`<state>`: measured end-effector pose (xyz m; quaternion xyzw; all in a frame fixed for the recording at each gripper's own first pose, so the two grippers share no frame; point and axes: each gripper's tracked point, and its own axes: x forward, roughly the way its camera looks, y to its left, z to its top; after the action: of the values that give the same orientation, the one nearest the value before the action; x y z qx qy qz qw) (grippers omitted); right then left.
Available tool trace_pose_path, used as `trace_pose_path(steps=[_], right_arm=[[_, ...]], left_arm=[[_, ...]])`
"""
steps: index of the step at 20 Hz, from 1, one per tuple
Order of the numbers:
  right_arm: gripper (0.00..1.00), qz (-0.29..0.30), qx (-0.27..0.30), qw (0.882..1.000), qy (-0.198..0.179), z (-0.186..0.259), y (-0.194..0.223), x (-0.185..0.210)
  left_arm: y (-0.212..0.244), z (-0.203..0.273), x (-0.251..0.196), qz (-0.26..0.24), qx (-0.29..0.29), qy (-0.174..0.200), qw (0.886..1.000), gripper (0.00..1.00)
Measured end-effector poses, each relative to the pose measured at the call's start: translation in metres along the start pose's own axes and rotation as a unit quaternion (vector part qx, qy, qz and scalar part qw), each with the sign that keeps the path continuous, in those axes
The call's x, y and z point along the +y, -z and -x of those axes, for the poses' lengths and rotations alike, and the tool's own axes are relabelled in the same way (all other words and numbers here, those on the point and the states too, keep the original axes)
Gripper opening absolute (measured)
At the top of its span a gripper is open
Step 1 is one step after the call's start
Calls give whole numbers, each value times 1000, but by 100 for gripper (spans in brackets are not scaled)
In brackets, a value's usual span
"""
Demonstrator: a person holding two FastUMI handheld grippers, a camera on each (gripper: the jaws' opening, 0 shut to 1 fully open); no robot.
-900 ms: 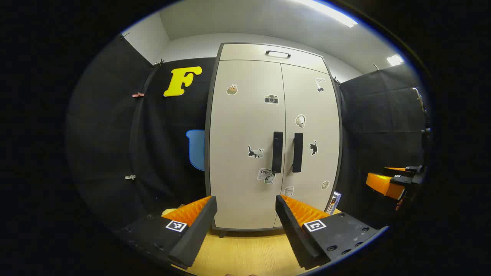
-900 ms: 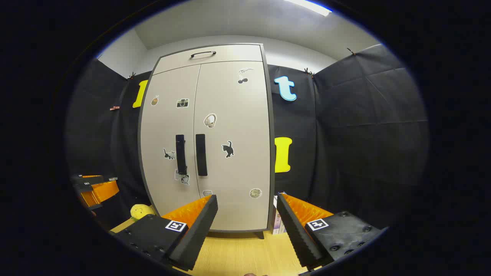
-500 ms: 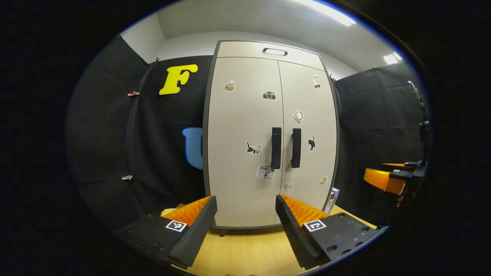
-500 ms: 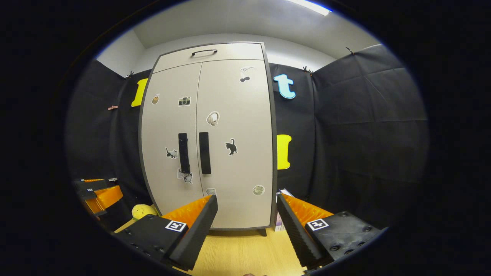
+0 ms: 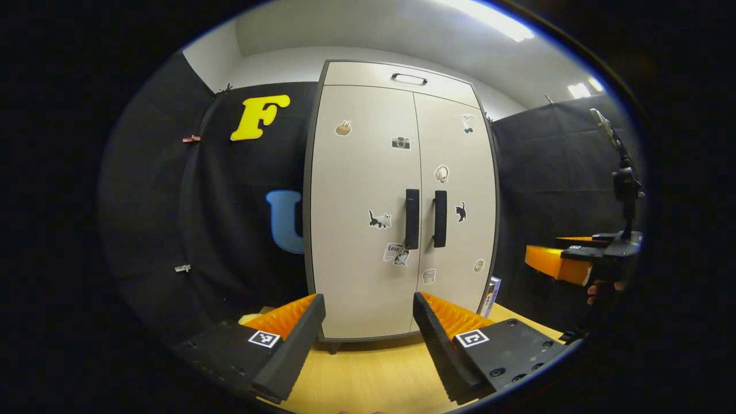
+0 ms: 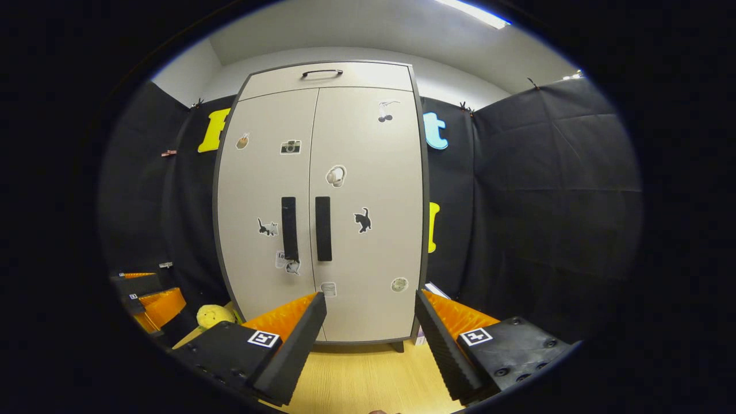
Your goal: Open the right door of the double-door shoe cabinet with the right hand, and open the left door with the left hand.
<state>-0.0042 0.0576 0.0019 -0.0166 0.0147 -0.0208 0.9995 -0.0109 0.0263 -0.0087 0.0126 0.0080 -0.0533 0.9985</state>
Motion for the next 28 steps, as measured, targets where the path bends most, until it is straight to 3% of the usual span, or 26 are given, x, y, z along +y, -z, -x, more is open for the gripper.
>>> trace_pose_path(steps=[4,11,21,28], right_arm=[[98,1,-3,1000,-1,-12,-1,-1],[98,-9,-3,999,-35,-54,-11,9],[98,22,-26,997,-72,-128,-49,62],[97,-6,-30,996,-81,-185,-66,78]], left_arm=[[2,-8,5,5,1,-7,1000,95],[7,-25,5,5,15,-29,999,95],[28,-30,25,9,42,-27,999,95],[40,-17,48,26,50,-74,996,95]])
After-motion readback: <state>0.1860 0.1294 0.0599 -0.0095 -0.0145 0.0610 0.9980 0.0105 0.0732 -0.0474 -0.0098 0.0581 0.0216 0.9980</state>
